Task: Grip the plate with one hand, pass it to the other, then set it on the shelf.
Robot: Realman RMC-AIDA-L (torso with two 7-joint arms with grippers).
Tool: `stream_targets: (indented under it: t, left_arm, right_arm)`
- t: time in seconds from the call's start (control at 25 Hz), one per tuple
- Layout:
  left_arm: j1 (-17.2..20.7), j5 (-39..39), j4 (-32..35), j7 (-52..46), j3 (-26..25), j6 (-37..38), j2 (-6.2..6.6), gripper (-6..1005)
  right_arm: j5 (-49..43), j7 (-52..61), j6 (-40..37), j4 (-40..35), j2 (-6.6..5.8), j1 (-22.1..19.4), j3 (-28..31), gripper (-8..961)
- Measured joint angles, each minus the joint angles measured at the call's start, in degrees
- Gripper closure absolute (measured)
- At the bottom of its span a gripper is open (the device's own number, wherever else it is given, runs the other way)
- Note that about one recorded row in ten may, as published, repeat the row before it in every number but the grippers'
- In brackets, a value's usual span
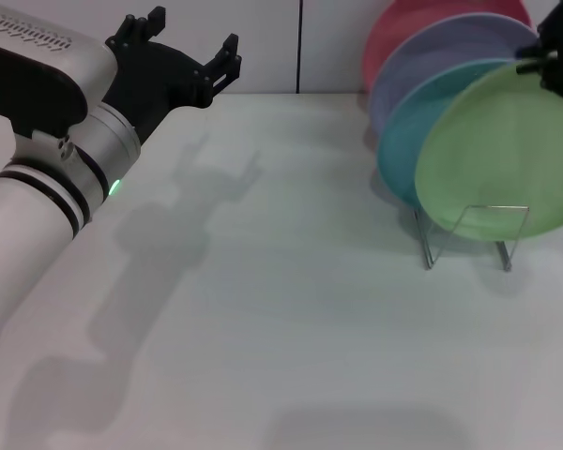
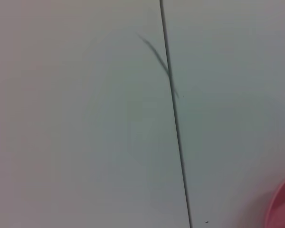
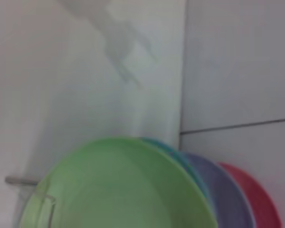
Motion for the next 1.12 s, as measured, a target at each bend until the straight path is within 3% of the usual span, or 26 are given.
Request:
stream_targets:
  t: [0.16,0.4,0.68,0.76,0.8,0.92,0.96,1.0,1.04,1.12]
  left_arm:
    - [-0.5,0.0,0.1,0.0,0.0,-0.1,0.02,138]
    - [-1.7,-0.1,0.7,0.0,-0.1,-0.2,0.01,139]
    - [-2.1,-0.1,0.4,0.0,-0.3,-0.3,0.21,139]
    - [-2.2,0.1,0.4,0.2,-0.3,0.0,0.23,139]
    - [-2.0,0.2,0.5,0.4,-0.3,0.3,0.24,139]
    - [-1.2,0.8,0.3,0.7,-0.4,1.7,0.33,139]
    - [-1.0,0.9,0.3,0.8,-0.5,2.3,0.36,139]
    - [-0.4,1.1,0.9,0.8,-0.6,4.8,0.41,139]
    - [-0.4,1.1,0.9,0.8,-0.6,4.8,0.41,139]
    - [0.2,1.3,2.6,0.8,-0.6,9.2,0.36,139]
  right_arm:
    - [-3.6,2.4,-0.7,-0.3,0.0,0.2,-2.5,862]
    - [-0.3,5.3,-6.4,-4.3,0.0,0.8,-2.2,667]
    - [7.2,15.0,-12.3,-9.9,0.0,1.8,-1.4,524]
    - [11.6,18.1,-9.0,-10.6,0.0,1.5,1.3,482]
    - [16.5,19.6,-2.0,-10.9,-0.01,0.3,5.3,462]
    - [23.1,20.0,6.6,-10.6,0.0,-1.9,10.5,292]
    - [28.2,19.9,11.0,-10.3,0.0,-4.0,13.3,236]
    - [40.2,18.6,18.5,-9.1,0.0,-9.0,17.6,218]
    - [40.2,18.6,18.5,-9.1,0.0,-9.0,17.6,200]
    - [57.1,13.9,24.7,-5.6,-0.02,-16.4,19.3,165]
